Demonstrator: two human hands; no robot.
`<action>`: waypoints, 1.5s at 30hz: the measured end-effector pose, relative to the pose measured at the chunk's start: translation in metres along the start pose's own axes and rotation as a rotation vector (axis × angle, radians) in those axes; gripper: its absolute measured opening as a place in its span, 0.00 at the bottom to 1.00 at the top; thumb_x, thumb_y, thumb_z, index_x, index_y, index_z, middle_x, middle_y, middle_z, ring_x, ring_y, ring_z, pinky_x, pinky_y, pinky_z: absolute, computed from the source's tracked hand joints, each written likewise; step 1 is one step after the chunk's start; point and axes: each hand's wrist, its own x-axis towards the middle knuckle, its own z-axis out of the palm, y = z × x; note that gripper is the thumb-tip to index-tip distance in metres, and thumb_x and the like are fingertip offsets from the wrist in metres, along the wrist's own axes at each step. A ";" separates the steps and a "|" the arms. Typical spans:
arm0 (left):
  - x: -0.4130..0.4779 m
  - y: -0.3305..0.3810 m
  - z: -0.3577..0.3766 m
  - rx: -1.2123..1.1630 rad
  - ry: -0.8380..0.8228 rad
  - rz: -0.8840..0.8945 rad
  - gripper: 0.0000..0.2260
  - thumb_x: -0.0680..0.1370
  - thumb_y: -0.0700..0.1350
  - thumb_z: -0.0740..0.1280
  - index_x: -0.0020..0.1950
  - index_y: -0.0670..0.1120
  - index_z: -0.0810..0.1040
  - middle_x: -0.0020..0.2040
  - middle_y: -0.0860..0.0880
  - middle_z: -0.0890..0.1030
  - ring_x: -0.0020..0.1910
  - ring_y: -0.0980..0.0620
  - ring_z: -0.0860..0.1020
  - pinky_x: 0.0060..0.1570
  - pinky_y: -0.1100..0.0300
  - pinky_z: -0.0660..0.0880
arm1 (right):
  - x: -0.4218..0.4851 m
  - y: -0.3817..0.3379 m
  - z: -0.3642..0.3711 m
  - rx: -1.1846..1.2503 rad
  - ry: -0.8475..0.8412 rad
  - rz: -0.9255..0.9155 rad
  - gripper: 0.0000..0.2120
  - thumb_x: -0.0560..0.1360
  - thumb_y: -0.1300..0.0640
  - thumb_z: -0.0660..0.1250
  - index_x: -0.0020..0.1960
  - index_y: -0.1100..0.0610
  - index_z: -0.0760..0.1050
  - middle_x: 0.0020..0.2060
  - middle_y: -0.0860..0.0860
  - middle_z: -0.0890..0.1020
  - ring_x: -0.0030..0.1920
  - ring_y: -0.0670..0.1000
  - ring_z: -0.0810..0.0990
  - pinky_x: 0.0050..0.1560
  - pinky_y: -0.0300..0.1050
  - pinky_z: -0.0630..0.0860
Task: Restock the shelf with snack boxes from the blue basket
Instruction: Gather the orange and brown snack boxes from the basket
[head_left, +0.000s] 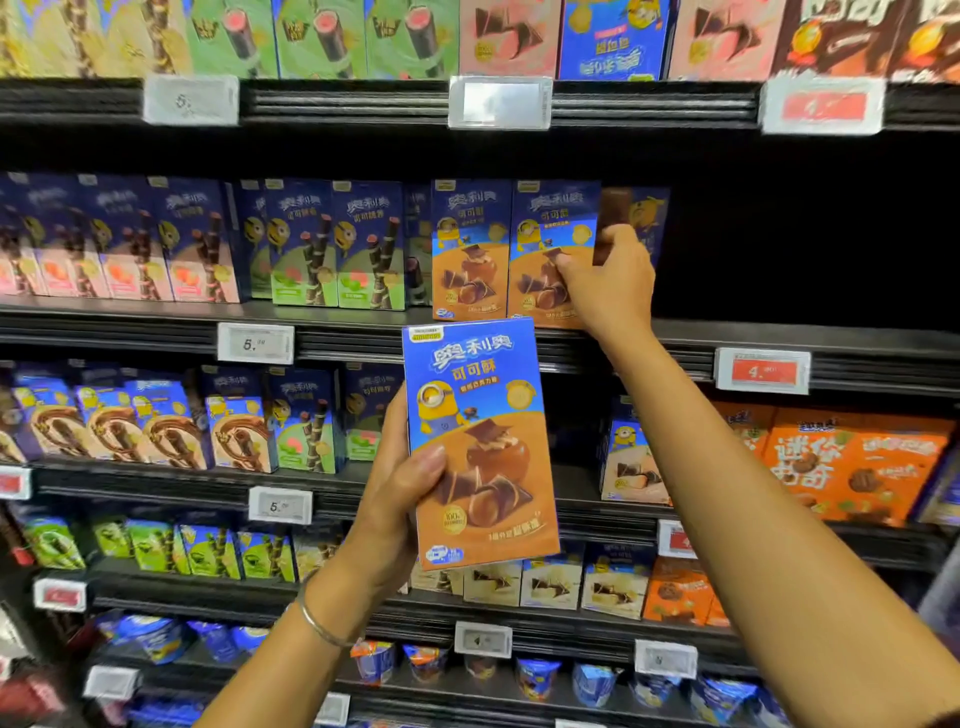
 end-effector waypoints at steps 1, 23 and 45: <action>0.002 0.003 0.002 -0.003 -0.007 0.009 0.61 0.56 0.62 0.86 0.79 0.33 0.63 0.60 0.37 0.83 0.52 0.43 0.86 0.49 0.51 0.84 | 0.000 0.000 0.001 -0.025 0.014 -0.008 0.22 0.73 0.47 0.72 0.62 0.57 0.73 0.59 0.55 0.79 0.59 0.56 0.78 0.60 0.52 0.76; 0.072 0.038 0.023 0.168 -0.020 0.211 0.48 0.72 0.61 0.79 0.83 0.44 0.60 0.73 0.40 0.77 0.67 0.37 0.80 0.65 0.37 0.78 | -0.130 -0.045 -0.049 0.363 -0.351 -0.156 0.23 0.74 0.54 0.75 0.66 0.57 0.74 0.59 0.51 0.82 0.59 0.51 0.81 0.61 0.57 0.77; 0.087 0.035 0.023 0.154 0.130 0.195 0.19 0.80 0.58 0.70 0.68 0.53 0.73 0.62 0.49 0.86 0.57 0.44 0.87 0.48 0.48 0.84 | -0.011 0.040 -0.067 0.148 0.091 0.067 0.22 0.78 0.52 0.68 0.70 0.50 0.67 0.61 0.46 0.79 0.58 0.45 0.80 0.60 0.50 0.79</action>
